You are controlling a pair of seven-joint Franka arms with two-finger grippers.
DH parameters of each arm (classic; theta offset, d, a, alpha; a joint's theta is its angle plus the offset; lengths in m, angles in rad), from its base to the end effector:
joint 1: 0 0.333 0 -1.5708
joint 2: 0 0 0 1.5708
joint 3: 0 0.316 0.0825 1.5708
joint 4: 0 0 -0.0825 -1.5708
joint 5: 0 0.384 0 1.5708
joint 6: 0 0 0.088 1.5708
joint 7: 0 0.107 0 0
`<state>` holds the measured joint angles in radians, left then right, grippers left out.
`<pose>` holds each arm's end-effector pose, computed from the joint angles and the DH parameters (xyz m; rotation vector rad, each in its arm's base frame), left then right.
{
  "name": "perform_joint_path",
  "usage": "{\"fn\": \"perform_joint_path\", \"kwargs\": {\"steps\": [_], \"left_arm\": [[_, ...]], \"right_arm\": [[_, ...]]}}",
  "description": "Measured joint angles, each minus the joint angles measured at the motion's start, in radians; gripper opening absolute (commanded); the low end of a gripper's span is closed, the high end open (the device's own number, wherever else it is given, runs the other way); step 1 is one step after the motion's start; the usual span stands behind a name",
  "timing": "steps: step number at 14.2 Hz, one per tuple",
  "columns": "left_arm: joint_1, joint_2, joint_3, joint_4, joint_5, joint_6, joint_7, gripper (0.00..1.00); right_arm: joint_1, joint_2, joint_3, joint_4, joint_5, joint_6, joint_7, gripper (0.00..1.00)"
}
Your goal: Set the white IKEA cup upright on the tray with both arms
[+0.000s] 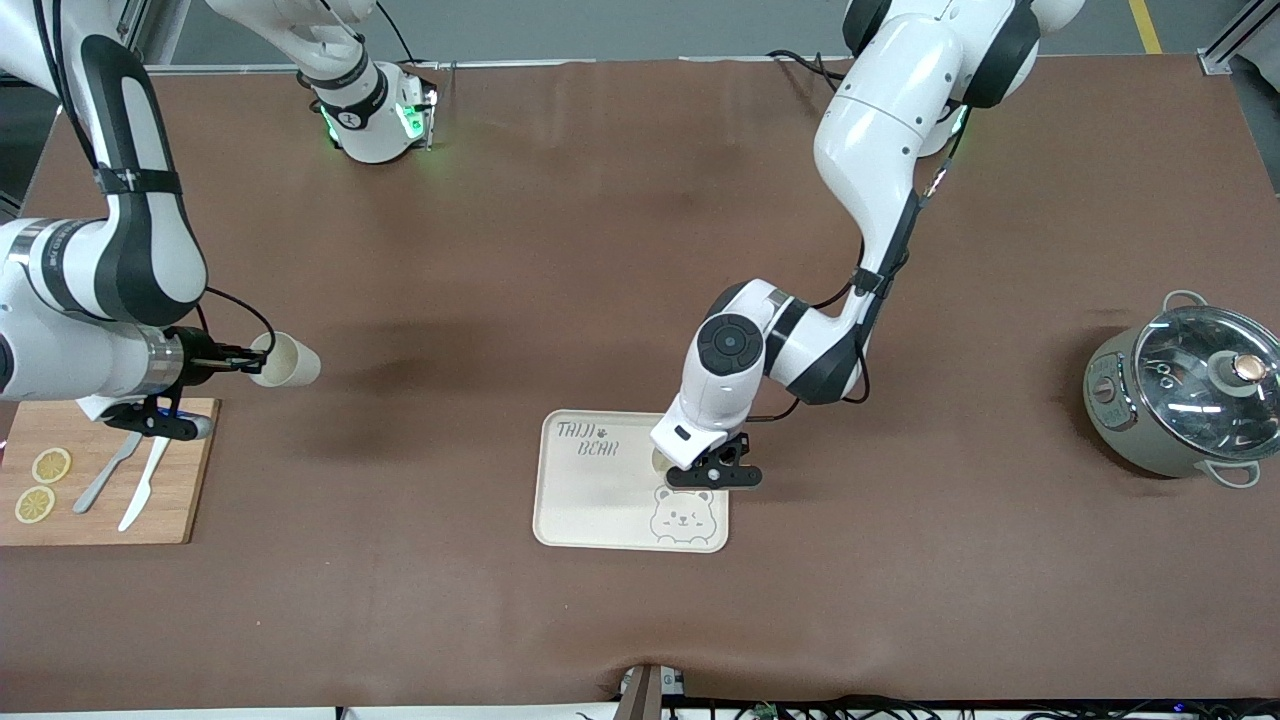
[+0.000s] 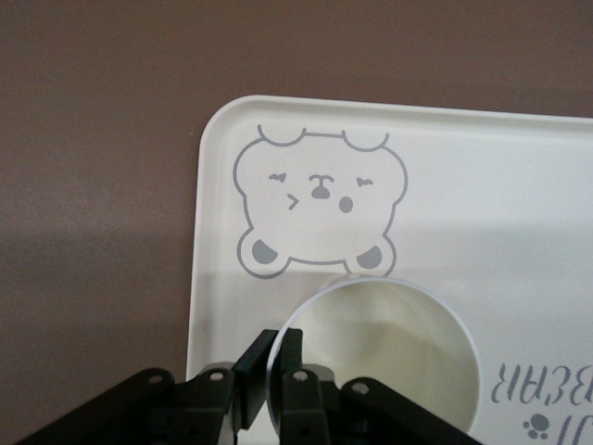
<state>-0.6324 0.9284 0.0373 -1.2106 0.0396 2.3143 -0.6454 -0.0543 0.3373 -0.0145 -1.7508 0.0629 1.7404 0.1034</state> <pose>0.6381 -0.4413 0.2295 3.0761 0.0130 0.2742 0.6023 -0.0352 0.3553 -3.0321 0.2946 0.5362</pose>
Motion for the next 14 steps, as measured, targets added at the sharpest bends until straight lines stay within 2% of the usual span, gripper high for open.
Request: {"fn": "perform_joint_path", "kwargs": {"steps": [1,3,4,7,11,14], "left_arm": [[0.000,0.000,0.000,0.000,0.000,0.000,0.000,0.44],[0.000,0.000,0.001,0.000,0.000,0.000,0.001,0.78],[0.000,0.000,0.001,0.000,0.000,0.000,0.001,0.98],[0.000,0.000,0.001,0.001,0.000,0.000,0.001,1.00],[0.000,-0.004,0.002,0.008,0.000,-0.002,0.001,1.00],[0.010,-0.029,0.008,0.018,0.002,-0.048,0.027,1.00]], "right_arm": [[0.002,0.000,0.000,0.000,0.002,0.000,0.006,0.00],[0.002,0.000,0.000,0.000,0.003,-0.002,0.009,0.00],[0.003,0.000,0.001,0.000,0.004,-0.002,0.011,0.00],[0.008,0.000,0.002,0.000,0.012,-0.002,0.034,0.00],[0.021,0.000,0.003,0.002,0.065,-0.002,0.076,0.00],[0.036,0.000,0.005,0.006,0.090,-0.001,0.124,0.00]]}}
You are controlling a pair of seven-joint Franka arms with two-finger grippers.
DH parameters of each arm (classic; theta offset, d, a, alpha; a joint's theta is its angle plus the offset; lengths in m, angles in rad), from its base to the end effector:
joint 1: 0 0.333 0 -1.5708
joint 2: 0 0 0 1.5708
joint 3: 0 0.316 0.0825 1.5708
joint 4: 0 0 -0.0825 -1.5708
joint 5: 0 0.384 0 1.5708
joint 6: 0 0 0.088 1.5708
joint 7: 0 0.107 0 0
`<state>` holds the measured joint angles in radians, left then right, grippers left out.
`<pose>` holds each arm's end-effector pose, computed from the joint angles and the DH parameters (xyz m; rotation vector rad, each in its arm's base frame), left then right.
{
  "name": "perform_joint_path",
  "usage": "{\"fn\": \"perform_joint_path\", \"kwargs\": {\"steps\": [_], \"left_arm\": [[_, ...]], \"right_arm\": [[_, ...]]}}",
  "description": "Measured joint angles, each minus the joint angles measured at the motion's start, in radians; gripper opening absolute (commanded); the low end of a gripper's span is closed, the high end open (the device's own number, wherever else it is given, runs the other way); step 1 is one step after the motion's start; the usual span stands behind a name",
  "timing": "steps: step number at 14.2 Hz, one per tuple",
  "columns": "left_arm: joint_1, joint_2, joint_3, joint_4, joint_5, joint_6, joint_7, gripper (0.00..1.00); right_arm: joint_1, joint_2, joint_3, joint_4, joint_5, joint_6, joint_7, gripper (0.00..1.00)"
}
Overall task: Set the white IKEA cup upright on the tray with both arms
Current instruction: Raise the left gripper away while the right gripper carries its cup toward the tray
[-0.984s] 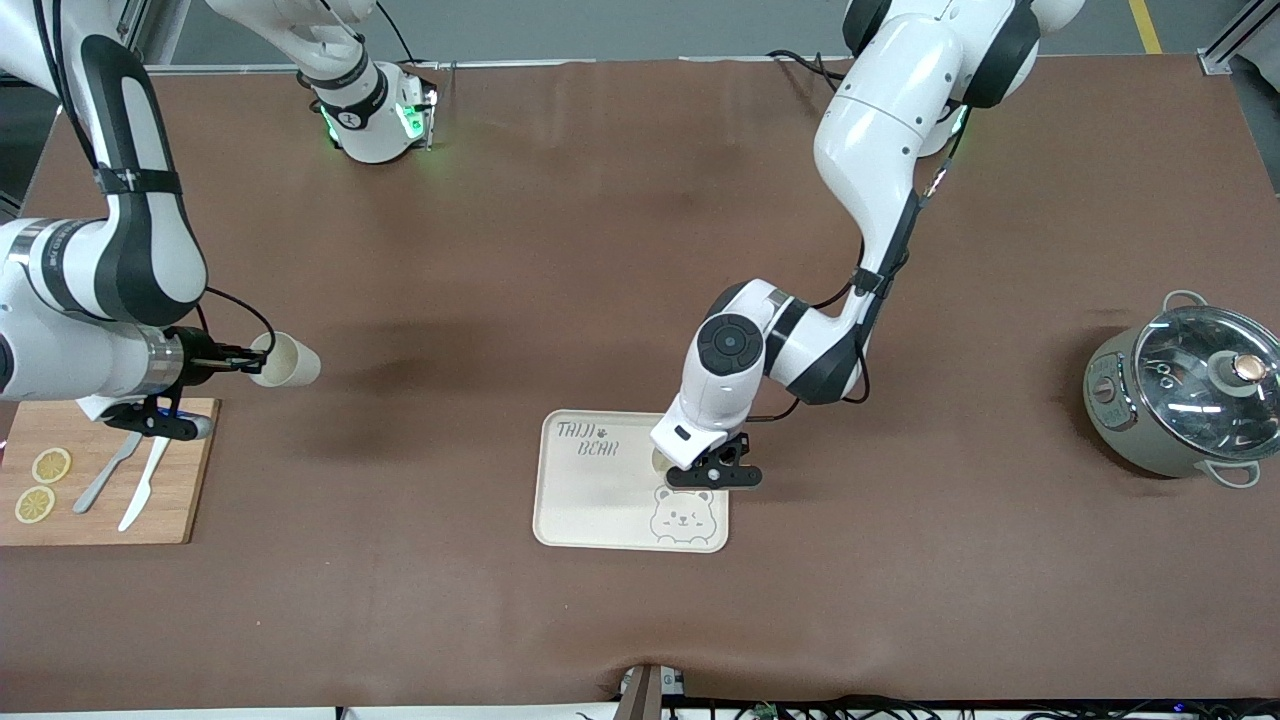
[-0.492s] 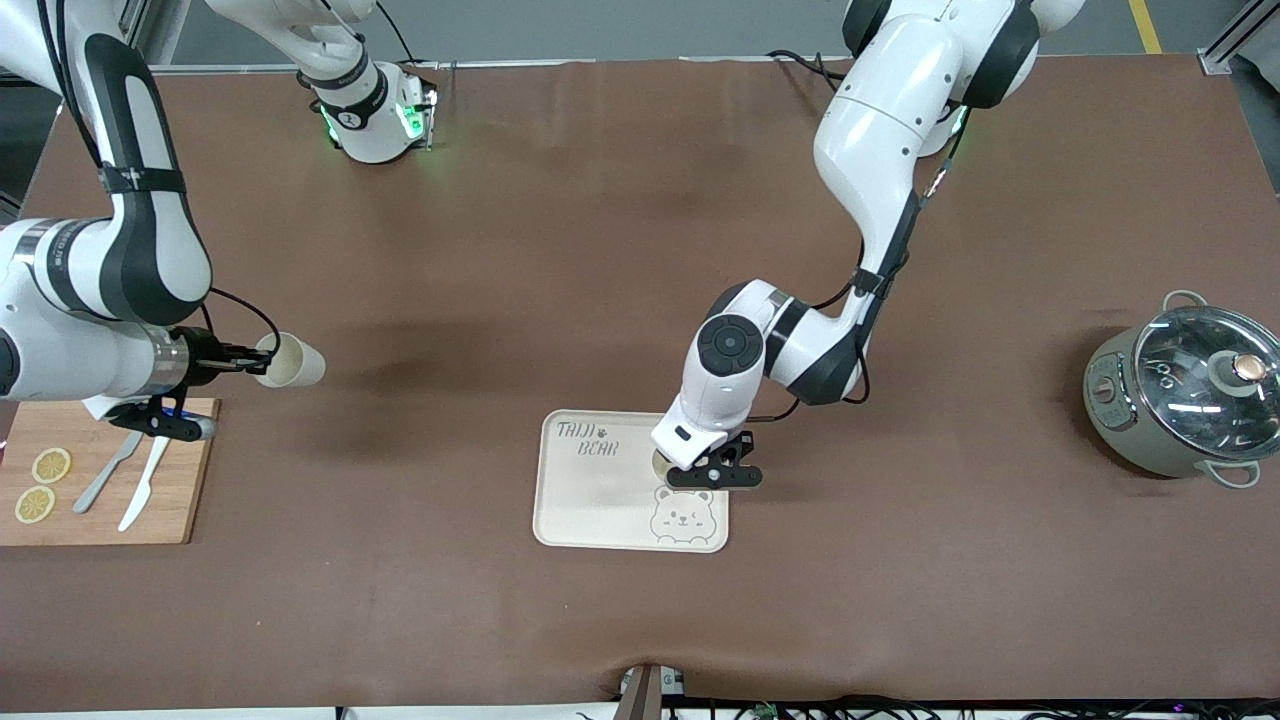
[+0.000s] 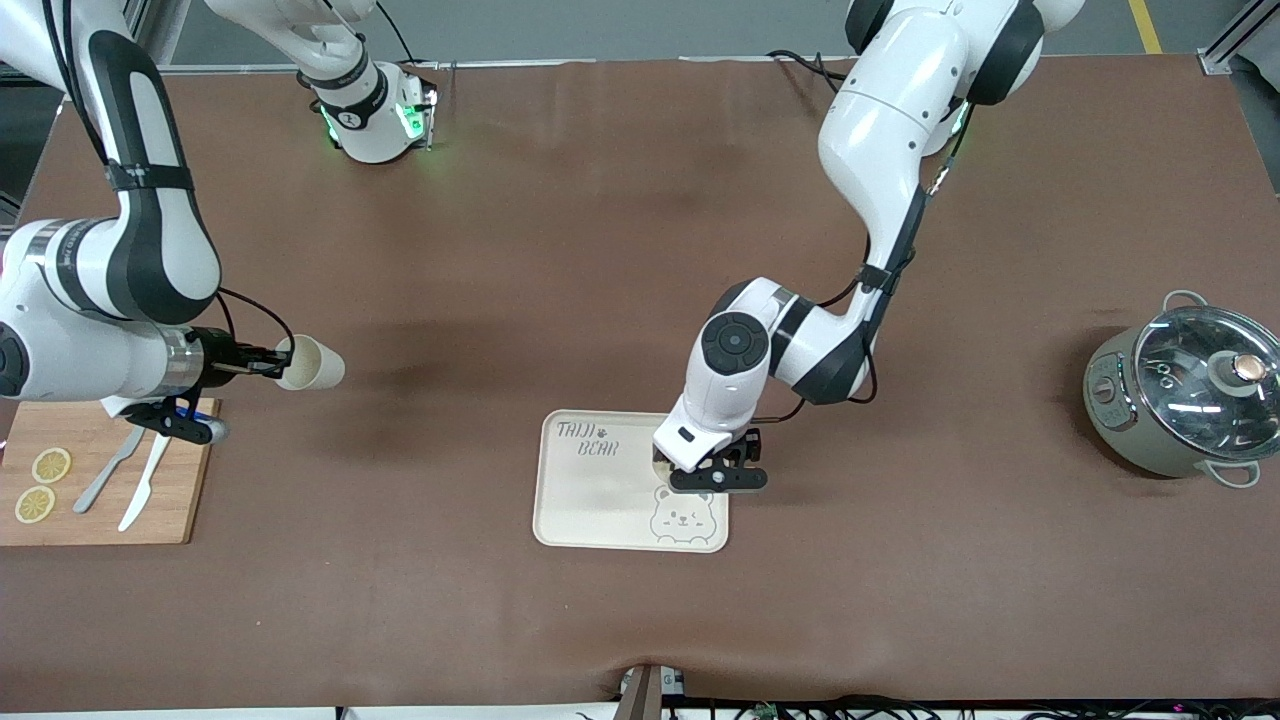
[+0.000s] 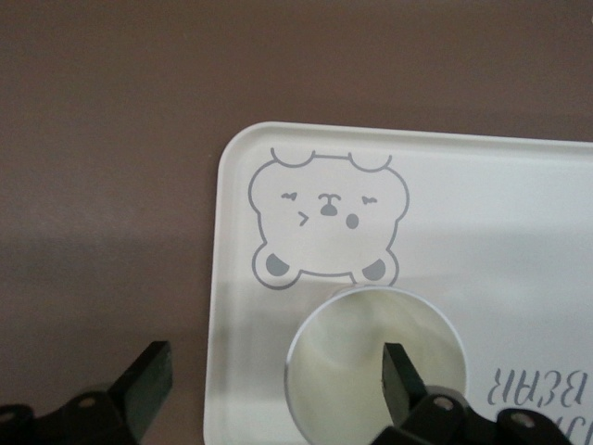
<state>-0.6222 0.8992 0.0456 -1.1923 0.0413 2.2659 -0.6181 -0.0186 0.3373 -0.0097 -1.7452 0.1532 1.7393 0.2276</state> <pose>0.6471 -0.4322 0.2560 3.0865 -0.0039 0.2833 0.6052 -0.0029 0.3583 -2.9520 0.4580 0.5361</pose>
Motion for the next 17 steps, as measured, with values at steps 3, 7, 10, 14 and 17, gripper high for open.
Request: {"fn": "perform_joint_path", "kwargs": {"steps": [3,7,10,14,17], "left_arm": [[0.017,-0.048,0.002,0.007,0.000,-0.093,0.053,1.00],[0.075,-0.161,0.004,0.009,0.000,-0.277,0.189,1.00],[0.144,-0.260,0.006,-0.004,0.000,-0.388,0.323,1.00],[0.217,-0.364,0.005,-0.077,0.000,-0.425,0.435,1.00],[0.258,-0.405,0.005,-0.127,0.000,-0.425,0.495,1.00]], "right_arm": [[0.032,0.000,0.002,0.015,0.034,0.002,0.072,0.00],[0.078,0.000,0.004,0.029,0.047,0.015,0.177,0.00],[0.113,0.000,0.004,0.040,0.058,0.021,0.243,0.00],[0.153,0.001,0.005,0.046,0.060,0.048,0.329,0.00],[0.206,0.015,0.005,0.070,0.061,0.064,0.438,0.00]]}}
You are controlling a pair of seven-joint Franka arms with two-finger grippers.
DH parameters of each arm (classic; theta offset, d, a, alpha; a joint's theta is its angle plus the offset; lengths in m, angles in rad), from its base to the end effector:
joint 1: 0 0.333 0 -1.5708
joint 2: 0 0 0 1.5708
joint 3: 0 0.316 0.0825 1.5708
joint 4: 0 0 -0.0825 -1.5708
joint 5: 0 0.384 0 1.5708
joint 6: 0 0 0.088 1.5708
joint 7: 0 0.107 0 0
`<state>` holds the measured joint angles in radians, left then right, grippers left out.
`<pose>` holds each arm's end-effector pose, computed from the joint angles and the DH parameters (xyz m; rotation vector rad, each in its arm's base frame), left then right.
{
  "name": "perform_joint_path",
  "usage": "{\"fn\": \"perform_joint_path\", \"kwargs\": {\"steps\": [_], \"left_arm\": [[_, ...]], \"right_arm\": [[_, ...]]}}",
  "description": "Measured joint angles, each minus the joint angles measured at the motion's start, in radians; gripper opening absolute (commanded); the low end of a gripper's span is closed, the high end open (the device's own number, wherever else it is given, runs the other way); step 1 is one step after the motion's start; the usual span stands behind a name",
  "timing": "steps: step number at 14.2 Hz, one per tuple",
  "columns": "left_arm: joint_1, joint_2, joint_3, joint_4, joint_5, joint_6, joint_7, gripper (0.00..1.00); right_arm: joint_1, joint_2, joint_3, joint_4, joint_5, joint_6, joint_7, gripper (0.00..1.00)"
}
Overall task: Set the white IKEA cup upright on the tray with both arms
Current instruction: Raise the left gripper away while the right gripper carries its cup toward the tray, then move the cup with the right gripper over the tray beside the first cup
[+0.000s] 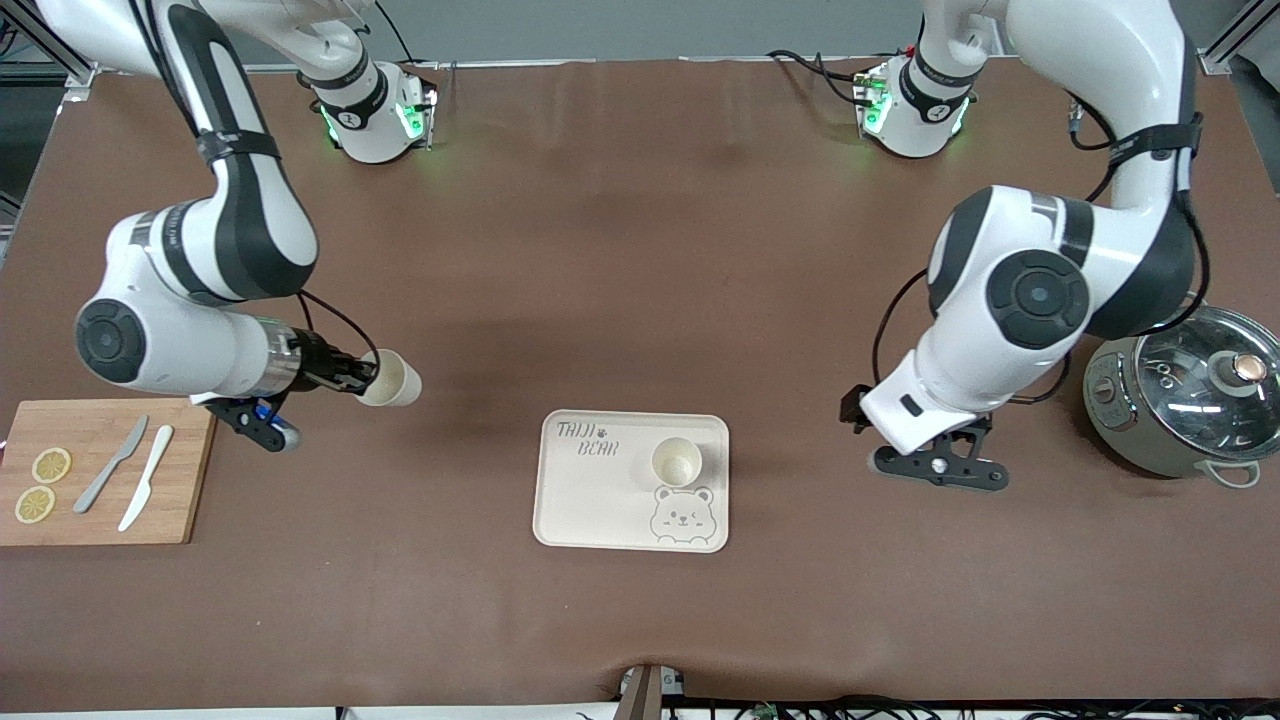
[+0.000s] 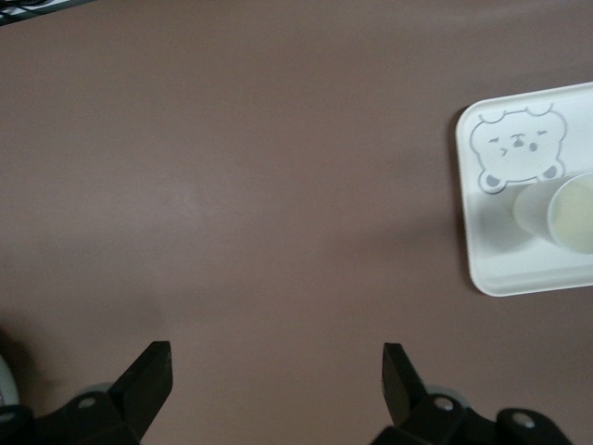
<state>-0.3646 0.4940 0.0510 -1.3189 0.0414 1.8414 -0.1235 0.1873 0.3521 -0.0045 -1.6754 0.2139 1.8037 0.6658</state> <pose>0.6703 -0.2216 0.4562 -3.0681 0.3187 -0.0653 0.6166 0.1323 0.3837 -2.9043 0.8287 0.4344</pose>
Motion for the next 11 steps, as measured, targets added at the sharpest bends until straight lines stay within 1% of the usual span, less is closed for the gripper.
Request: {"fn": "perform_joint_path", "kwargs": {"steps": [3,6,9,11], "left_arm": [[0.064,-0.041,0.000,-0.031,-0.008,0.000,0.072,1.00],[0.133,-0.089,0.000,-0.070,-0.023,0.000,0.131,1.00],[0.168,-0.124,0.000,-0.112,-0.024,0.000,0.142,1.00],[0.179,-0.155,0.000,-0.144,-0.025,0.000,0.142,1.00]], "right_arm": [[0.053,0.038,0.000,0.058,0.000,0.002,0.112,0.00],[0.085,0.075,0.000,0.093,0.000,0.002,0.181,0.00],[0.105,0.106,0.000,0.126,0.000,0.015,0.247,0.00],[0.126,0.127,0.000,0.143,0.000,0.052,0.312,0.00]]}}
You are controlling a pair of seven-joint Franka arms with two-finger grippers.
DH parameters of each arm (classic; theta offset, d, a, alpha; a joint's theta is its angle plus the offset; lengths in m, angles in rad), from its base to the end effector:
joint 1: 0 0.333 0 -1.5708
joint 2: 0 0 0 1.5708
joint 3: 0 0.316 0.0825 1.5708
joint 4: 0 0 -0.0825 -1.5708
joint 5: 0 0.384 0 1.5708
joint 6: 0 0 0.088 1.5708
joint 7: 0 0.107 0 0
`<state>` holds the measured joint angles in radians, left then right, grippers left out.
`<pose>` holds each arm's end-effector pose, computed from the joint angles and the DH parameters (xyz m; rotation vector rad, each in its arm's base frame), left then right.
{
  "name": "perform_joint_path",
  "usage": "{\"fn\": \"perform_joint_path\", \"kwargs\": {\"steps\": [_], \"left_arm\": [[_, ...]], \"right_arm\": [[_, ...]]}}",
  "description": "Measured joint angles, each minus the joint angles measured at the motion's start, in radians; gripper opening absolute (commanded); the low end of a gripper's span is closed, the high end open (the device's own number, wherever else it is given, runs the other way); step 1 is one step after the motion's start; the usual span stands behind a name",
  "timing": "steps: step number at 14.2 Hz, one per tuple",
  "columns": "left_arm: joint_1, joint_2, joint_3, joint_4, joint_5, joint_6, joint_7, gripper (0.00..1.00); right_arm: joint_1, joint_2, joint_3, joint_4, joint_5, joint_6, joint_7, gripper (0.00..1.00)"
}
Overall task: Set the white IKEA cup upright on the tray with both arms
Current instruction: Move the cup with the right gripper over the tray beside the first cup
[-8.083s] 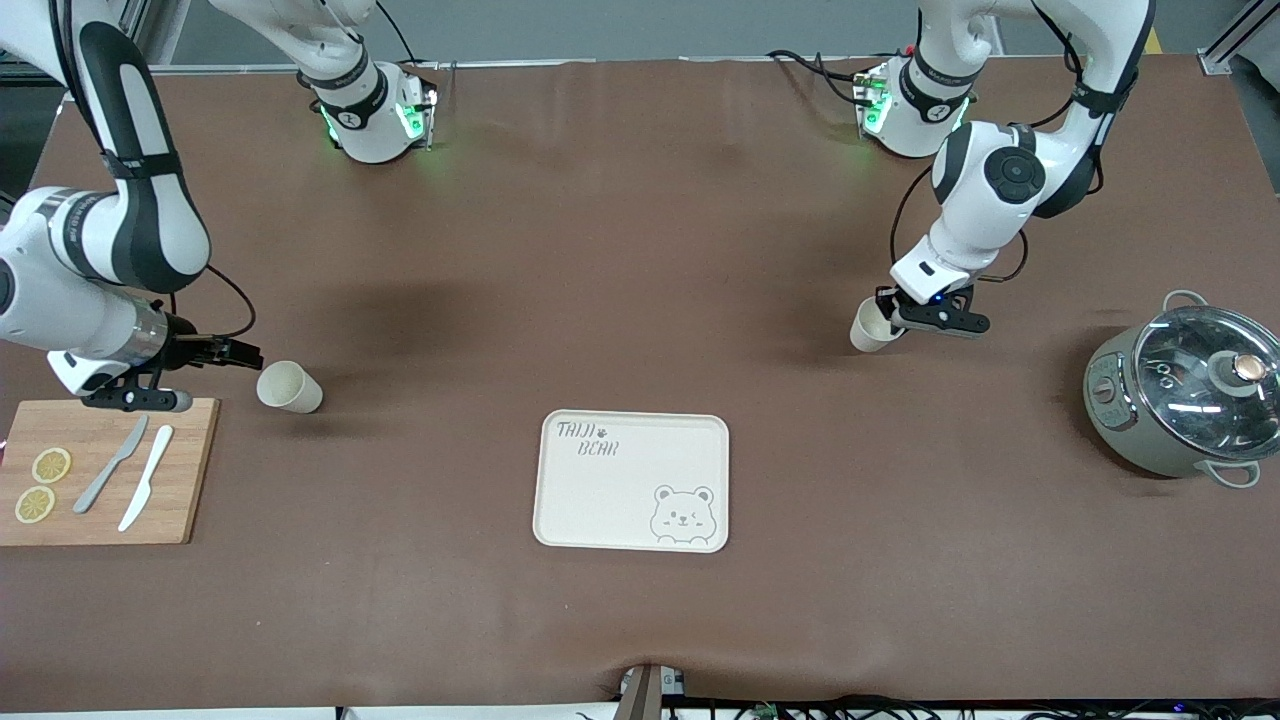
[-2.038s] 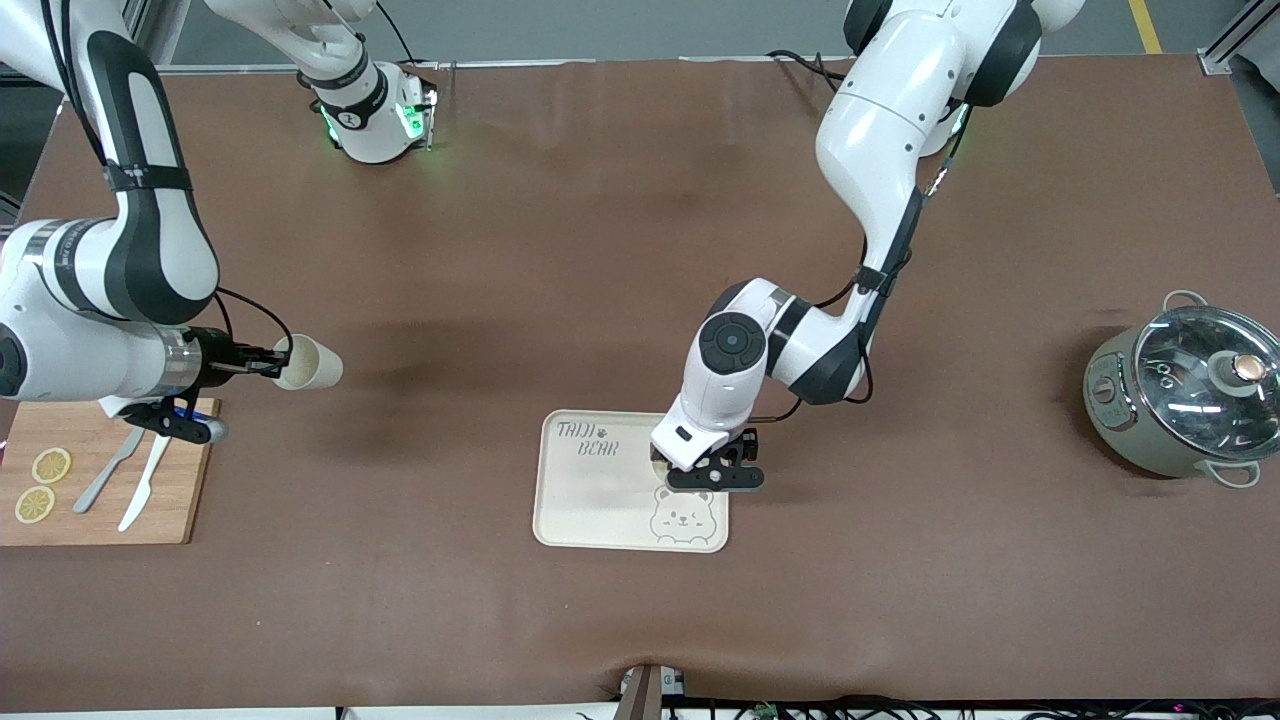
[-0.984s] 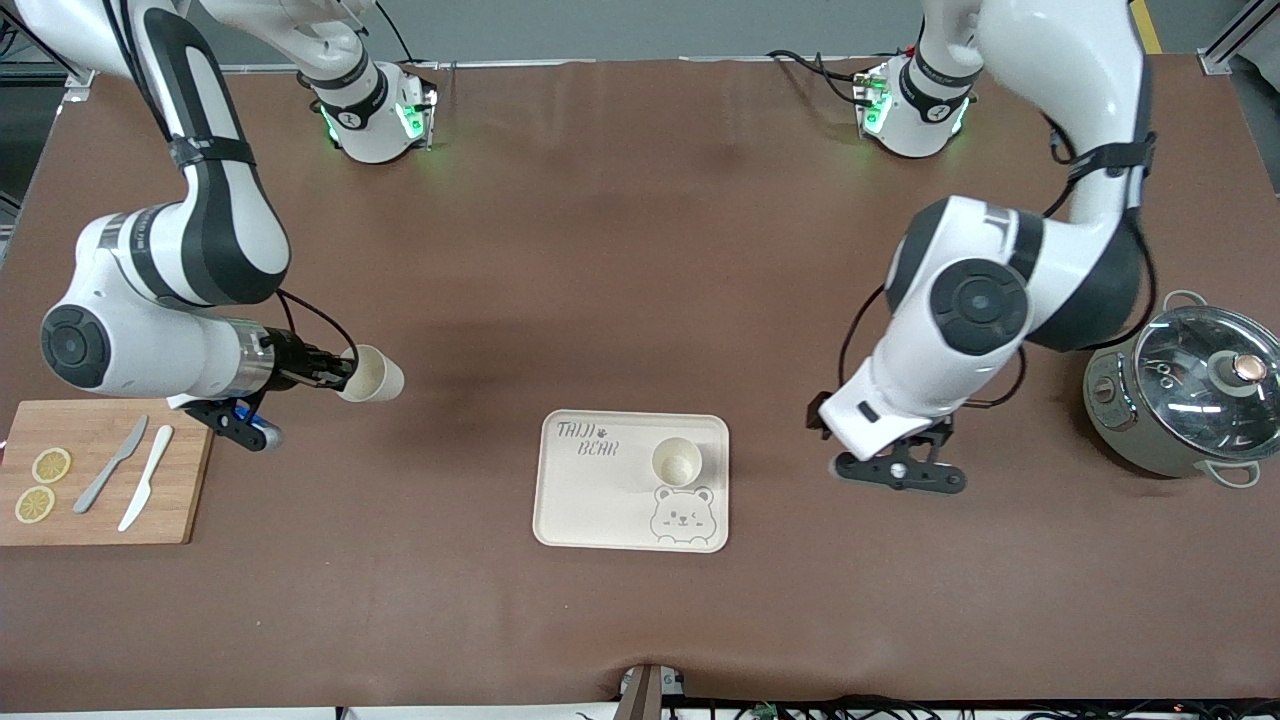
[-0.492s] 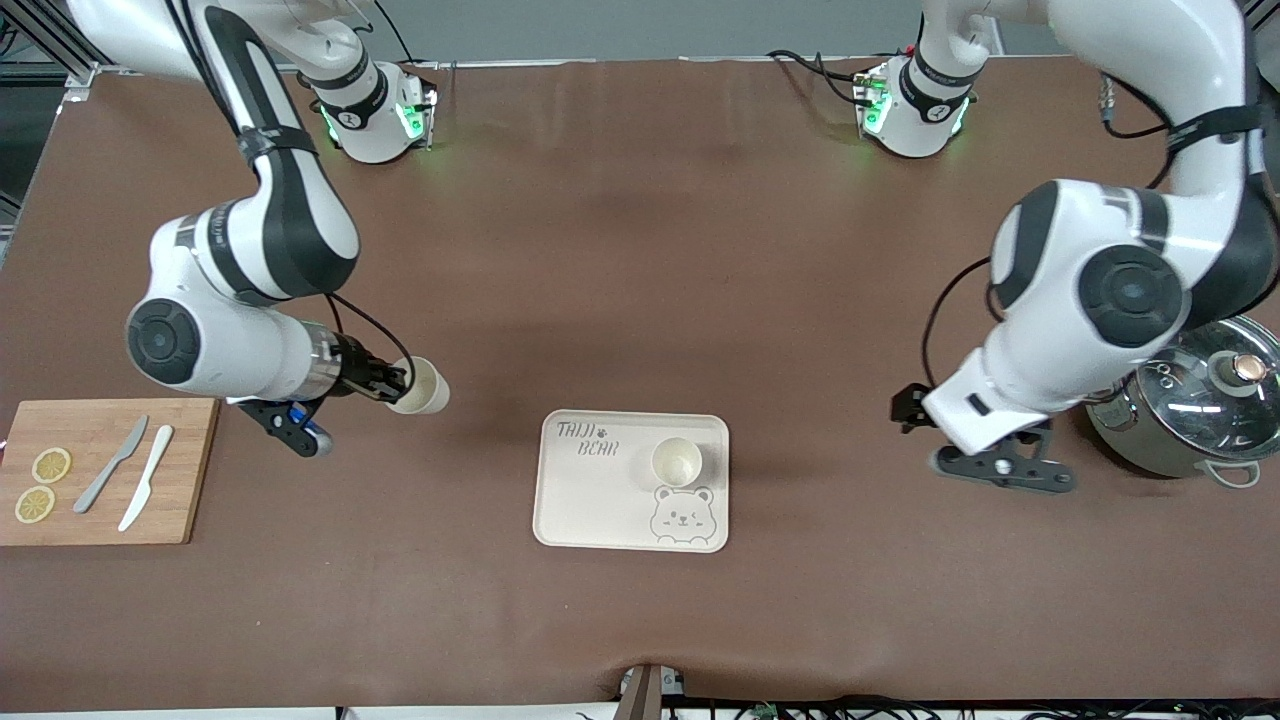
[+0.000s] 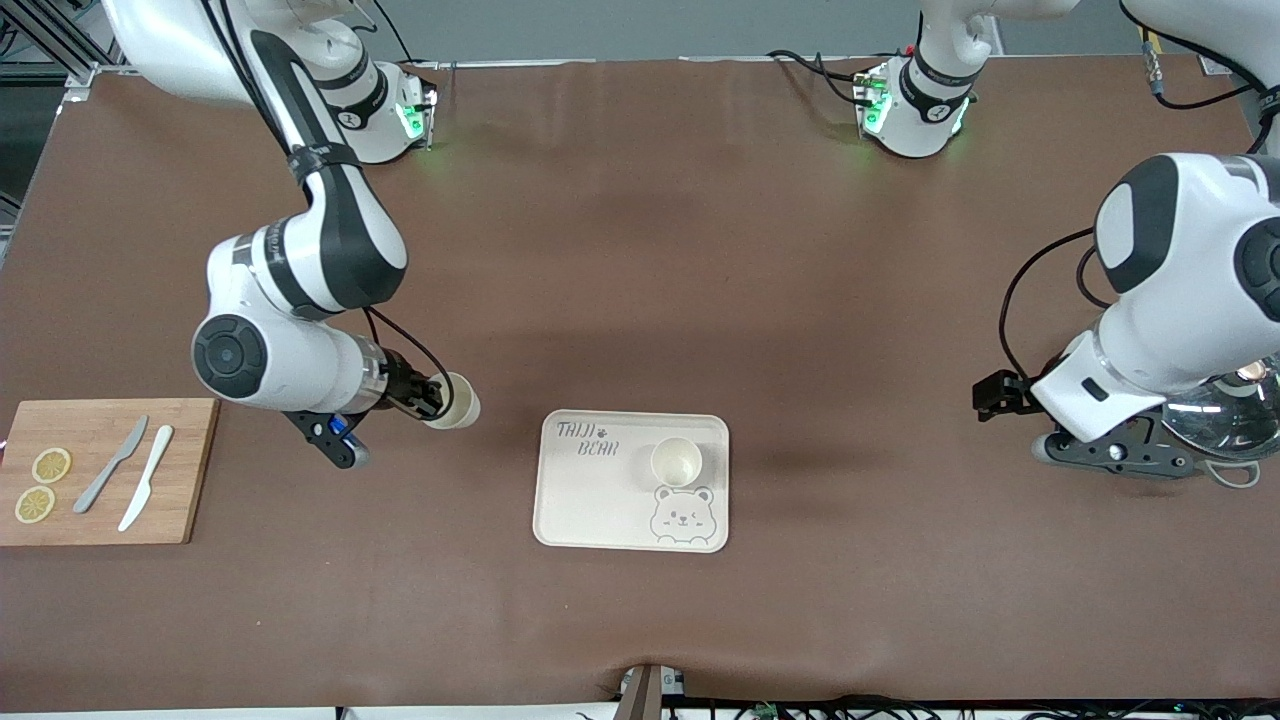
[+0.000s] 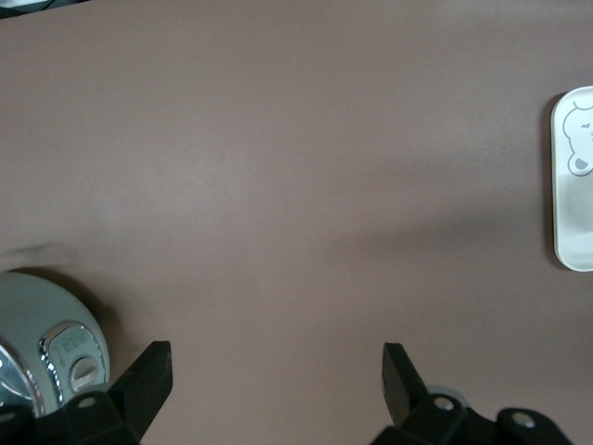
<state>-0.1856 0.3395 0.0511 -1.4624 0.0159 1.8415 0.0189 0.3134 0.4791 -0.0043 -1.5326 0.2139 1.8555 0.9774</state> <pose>0.6613 -0.0929 0.4927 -3.1009 0.2495 -0.0651 0.6354 0.2207 0.3683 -2.8447 1.1105 0.3734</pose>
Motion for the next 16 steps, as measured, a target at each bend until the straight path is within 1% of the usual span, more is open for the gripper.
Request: {"fn": "perform_joint_path", "kwargs": {"steps": [4,8,11,16], "left_arm": [[0.023,-0.112,0.000,-0.082,-0.006,-0.001,0.014,1.00],[0.078,-0.215,0.001,-0.157,-0.012,-0.005,0.073,1.00],[0.102,-0.247,0.001,-0.190,-0.014,-0.005,0.088,1.00],[0.112,-0.290,-0.009,-0.236,-0.014,-0.005,0.087,1.00]], "right_arm": [[0.054,0.060,0.000,0.049,0.000,0.037,0.108,0.00],[0.074,0.101,-0.001,0.088,0.000,0.082,0.146,0.00],[0.079,0.123,-0.001,0.093,0.000,0.112,0.148,0.00],[0.111,0.176,-0.001,0.113,0.000,0.209,0.198,0.00]]}}
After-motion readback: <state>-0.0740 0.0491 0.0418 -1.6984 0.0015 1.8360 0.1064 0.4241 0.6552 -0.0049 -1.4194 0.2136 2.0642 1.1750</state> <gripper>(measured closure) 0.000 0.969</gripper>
